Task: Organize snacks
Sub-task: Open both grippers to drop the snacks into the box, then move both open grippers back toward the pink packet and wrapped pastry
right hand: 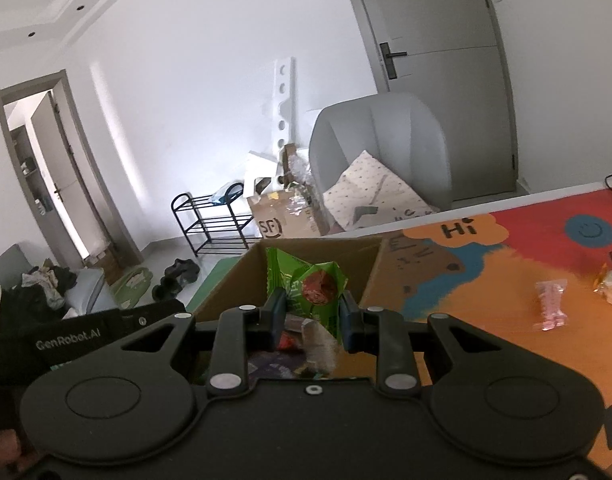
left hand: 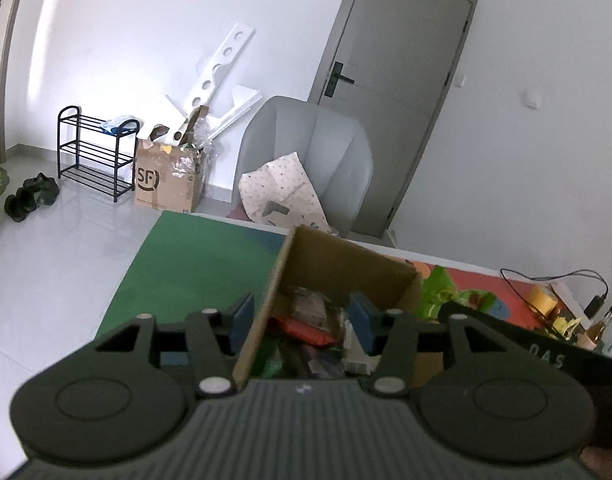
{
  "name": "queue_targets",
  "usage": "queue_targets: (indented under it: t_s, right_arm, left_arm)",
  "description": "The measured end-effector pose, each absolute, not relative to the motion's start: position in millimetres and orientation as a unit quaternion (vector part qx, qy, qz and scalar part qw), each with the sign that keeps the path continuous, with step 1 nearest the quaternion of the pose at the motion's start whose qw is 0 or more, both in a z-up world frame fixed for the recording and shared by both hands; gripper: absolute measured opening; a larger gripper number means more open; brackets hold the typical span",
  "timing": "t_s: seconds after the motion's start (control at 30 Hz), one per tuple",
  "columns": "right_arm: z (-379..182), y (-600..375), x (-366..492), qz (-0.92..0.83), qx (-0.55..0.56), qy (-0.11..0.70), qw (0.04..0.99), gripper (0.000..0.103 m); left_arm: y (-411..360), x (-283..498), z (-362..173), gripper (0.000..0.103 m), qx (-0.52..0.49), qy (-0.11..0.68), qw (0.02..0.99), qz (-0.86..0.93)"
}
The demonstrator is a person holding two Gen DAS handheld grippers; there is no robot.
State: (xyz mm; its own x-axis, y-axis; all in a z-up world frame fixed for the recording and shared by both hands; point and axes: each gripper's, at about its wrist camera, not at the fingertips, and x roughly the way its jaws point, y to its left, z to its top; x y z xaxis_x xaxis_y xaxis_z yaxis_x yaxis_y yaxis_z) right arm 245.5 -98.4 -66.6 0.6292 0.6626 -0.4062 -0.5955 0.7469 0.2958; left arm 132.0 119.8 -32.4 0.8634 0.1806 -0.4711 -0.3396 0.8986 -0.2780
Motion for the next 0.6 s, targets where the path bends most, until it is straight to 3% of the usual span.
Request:
queue_targets:
  t_s: [0.23,0.6]
  right_arm:
    - [-66.3,-77.9,243.3,0.367,0.058,0.256,0.892,0.026]
    - [-70.4,-46.6,244.0,0.400,0.059,0.274,0.873,0.026]
  left_arm:
    - [128.7,124.9,-31.4,0.064,-0.182,0.217,0.948,0.146]
    - [146.6,117.8,-35.2,0.072,-0.195,0.213,0.944,0.162]
